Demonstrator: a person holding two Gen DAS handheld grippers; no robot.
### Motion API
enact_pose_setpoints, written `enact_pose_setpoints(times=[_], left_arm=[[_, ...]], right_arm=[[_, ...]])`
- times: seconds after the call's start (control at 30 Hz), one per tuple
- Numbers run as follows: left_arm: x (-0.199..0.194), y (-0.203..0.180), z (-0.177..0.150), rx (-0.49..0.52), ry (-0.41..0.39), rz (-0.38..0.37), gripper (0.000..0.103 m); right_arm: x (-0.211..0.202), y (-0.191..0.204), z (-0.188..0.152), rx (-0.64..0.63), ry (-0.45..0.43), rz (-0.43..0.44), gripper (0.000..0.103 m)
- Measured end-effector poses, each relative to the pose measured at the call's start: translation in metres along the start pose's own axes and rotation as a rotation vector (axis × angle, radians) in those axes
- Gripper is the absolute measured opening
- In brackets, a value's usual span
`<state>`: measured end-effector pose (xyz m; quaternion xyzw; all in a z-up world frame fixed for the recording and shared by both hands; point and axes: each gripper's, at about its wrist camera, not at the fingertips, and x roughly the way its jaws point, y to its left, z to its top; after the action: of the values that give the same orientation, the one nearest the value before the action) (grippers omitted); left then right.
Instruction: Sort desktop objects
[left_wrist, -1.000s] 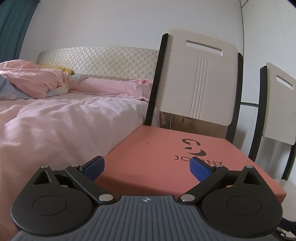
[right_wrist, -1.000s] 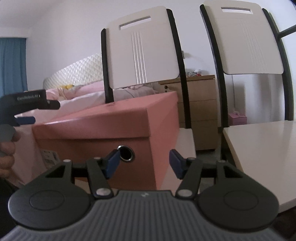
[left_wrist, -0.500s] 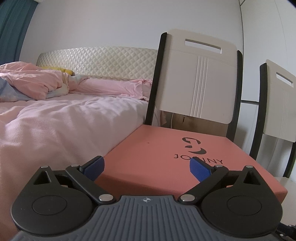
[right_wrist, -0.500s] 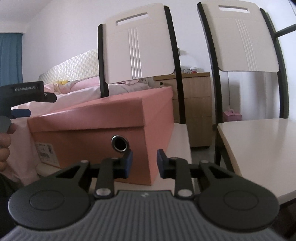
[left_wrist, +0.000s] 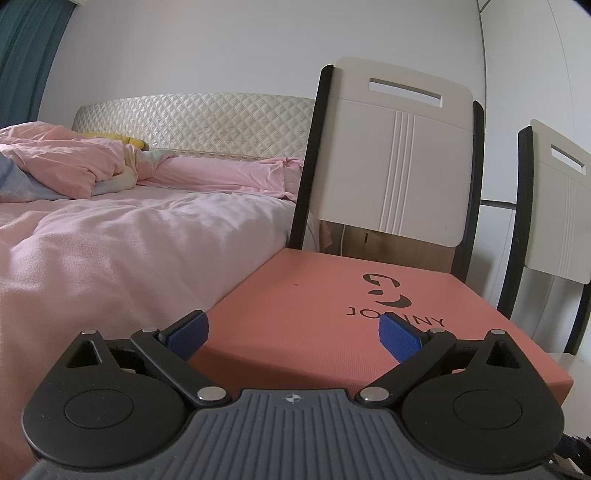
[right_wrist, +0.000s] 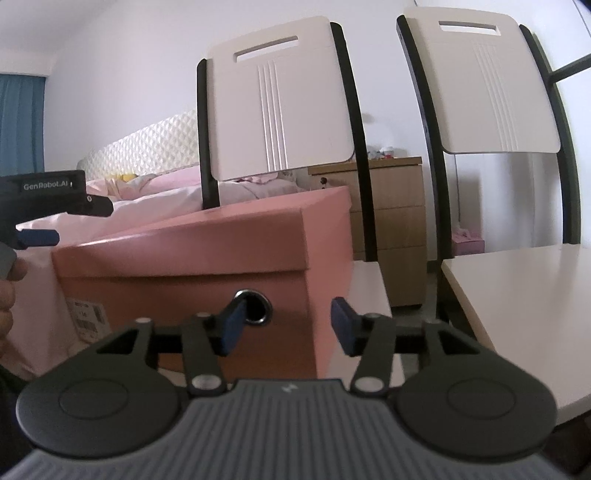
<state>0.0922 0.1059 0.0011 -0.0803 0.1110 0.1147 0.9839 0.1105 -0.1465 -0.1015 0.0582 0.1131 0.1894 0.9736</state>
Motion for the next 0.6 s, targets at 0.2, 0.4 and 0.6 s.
enact_pose_setpoints(times=[0.2,0.4,0.6], left_arm=[[-0.001,-0.001,0.000,0.003,0.000,-0.001,0.100],[-0.001,-0.001,0.000,0.004,0.003,-0.001,0.100],[0.000,-0.002,-0.001,0.009,0.004,-0.004,0.100]], right_arm=[[0.003,0.002,0.000,0.000,-0.009,-0.027,0.048],[0.008,-0.005,0.002,0.023,0.008,-0.025,0.035],[0.012,-0.004,0.000,0.022,-0.006,-0.049,0.047]])
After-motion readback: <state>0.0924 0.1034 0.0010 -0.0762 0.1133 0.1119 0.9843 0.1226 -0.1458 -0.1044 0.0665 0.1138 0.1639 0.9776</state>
